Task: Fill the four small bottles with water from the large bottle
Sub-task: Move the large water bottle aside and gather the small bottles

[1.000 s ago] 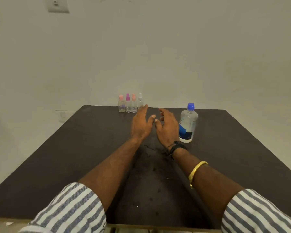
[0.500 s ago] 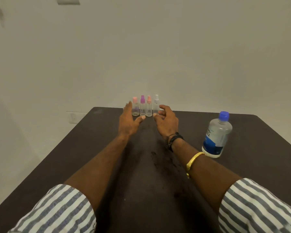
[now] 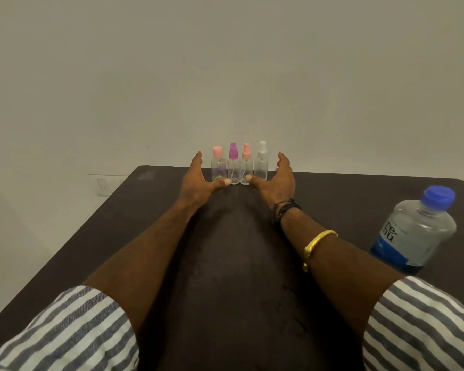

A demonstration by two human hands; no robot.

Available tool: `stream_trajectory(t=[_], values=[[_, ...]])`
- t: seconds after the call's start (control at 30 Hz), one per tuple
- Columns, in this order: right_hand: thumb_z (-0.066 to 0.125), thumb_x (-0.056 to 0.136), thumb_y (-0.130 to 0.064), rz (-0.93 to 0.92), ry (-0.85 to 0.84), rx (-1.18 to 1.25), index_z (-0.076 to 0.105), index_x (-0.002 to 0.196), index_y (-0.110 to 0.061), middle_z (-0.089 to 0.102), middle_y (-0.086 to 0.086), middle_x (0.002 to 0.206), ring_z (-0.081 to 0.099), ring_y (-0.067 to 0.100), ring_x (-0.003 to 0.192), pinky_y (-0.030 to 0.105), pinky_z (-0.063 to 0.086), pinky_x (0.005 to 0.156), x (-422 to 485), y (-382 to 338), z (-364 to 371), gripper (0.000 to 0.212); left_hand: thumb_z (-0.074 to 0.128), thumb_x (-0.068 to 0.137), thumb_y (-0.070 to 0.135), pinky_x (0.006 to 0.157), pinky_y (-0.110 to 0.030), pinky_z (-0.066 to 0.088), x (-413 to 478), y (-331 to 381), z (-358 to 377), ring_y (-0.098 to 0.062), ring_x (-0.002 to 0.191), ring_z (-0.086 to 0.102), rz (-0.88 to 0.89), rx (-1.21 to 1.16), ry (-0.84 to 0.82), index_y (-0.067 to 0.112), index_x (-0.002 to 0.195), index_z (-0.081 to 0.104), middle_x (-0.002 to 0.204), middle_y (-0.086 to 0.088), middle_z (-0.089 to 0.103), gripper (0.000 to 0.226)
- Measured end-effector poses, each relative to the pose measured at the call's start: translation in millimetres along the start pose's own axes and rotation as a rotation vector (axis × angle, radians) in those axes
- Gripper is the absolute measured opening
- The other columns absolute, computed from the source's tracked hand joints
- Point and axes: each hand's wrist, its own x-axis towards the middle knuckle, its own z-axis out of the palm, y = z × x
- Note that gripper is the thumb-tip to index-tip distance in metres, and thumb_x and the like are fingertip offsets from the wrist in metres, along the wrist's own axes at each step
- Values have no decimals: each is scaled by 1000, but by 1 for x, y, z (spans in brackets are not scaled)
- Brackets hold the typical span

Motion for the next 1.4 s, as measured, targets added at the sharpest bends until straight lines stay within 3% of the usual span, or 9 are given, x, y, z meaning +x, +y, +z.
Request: stream_trajectory(t=[0.17,0.27,0.33,0.43,0.63,0.83,0.9,1.1,1.4], values=[[95,65,-22,15,-105,102,28,156,-18,50,13,147,48,25,136,35,44,110,17,3,9,113,100,50,47,109,-45,50,25,-16,3,-24,135,54,18,-180,-55,17,153,38,149,-9,53,124],[95,65,-18,-21,-134,115,43,147,-15,60,8,136,57,23,125,35,51,102,25,3,14,97,98,61,21,96,-35,59,35,-16,4,-19,115,69,73,-224,-62,11,141,51,129,-7,67,93],[94,65,-16,-36,-135,106,55,131,-14,65,4,121,62,22,113,37,56,94,30,5,17,76,93,67,7,92,-29,60,38,-12,6,-16,107,72,80,-253,-71,7,137,55,122,-7,70,79],[92,67,-15,-49,-139,94,62,113,-14,67,0,106,65,20,100,37,58,87,34,7,19,55,91,68,3,90,-31,60,41,-12,9,-19,103,73,76,-284,-83,5,128,62,115,-8,73,67],[90,70,-13,-76,-158,96,69,109,-17,73,4,105,68,26,101,49,58,91,37,13,22,45,91,69,5,86,-42,62,43,-12,12,-29,101,74,73,-301,-115,3,117,67,111,-15,74,54],[87,75,-10,-83,-171,100,68,112,-13,72,4,107,67,24,103,45,56,94,25,5,11,42,87,74,-1,76,-30,62,27,-1,11,-18,92,76,84,-319,-96,2,114,66,102,-8,75,46],[87,76,-11,-80,-179,97,67,113,-13,71,4,109,66,25,105,45,56,95,18,0,6,42,86,75,0,76,-29,61,20,4,9,-17,92,76,92,-315,-85,5,113,66,102,-5,75,44],[88,73,-15,-80,-195,90,68,111,-13,72,3,107,67,24,104,48,56,95,-11,-17,-13,43,88,73,2,88,-49,61,-6,18,-4,-34,101,73,111,-296,-53,9,111,69,110,-16,73,44],[91,69,-19,-74,-247,82,70,110,-18,73,-1,105,68,22,101,49,57,92,-76,-31,-39,45,88,71,1,92,-53,60,-77,33,-31,-36,102,73,44,-303,-81,3,116,70,110,-17,75,49]])
